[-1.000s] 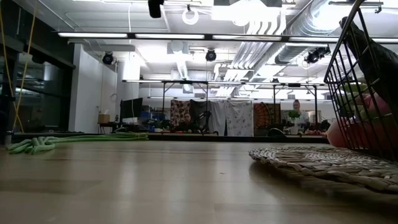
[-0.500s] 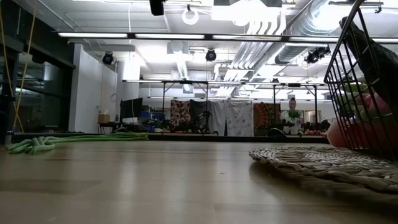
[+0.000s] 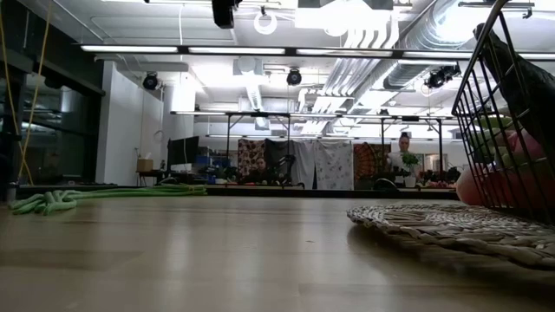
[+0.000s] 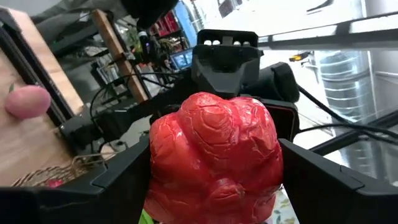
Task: Build produce basket
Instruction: Put the red bell pepper into the wire basket, then put the grapes into the wire basket
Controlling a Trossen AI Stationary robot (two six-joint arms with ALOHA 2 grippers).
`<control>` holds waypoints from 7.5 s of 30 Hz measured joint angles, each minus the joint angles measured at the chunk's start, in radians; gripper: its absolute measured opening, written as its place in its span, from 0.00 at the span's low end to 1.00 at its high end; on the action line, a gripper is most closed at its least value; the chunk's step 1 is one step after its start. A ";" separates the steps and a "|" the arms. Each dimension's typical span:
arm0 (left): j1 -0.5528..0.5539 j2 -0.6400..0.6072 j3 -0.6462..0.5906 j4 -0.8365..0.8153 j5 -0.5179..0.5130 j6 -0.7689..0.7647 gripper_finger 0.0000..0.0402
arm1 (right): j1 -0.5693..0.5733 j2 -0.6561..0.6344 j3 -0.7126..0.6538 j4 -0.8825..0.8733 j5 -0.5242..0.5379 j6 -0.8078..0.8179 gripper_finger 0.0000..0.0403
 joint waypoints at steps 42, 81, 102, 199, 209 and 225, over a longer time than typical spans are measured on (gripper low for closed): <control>-0.029 0.051 -0.001 0.089 0.004 0.088 0.85 | 0.000 0.041 0.000 0.067 -0.044 -0.041 0.82; -0.048 -0.405 -0.001 -0.615 -0.293 1.020 0.92 | 0.068 -0.385 -0.002 -1.001 -0.193 1.060 0.82; -0.068 -0.387 -0.001 -0.615 -0.363 0.995 0.92 | 0.536 -0.382 -0.485 -0.962 -0.264 1.946 0.82; -0.069 -0.387 -0.002 -0.598 -0.391 1.011 0.92 | 0.541 -0.290 -0.440 -1.148 -0.234 1.608 0.99; -0.068 -0.387 -0.002 -0.568 -0.400 1.021 0.92 | 0.492 -0.379 -0.092 -1.268 0.230 1.571 0.99; -0.069 -0.392 -0.002 -0.529 -0.344 0.889 0.92 | 0.373 -0.369 0.224 -0.886 0.706 0.730 0.99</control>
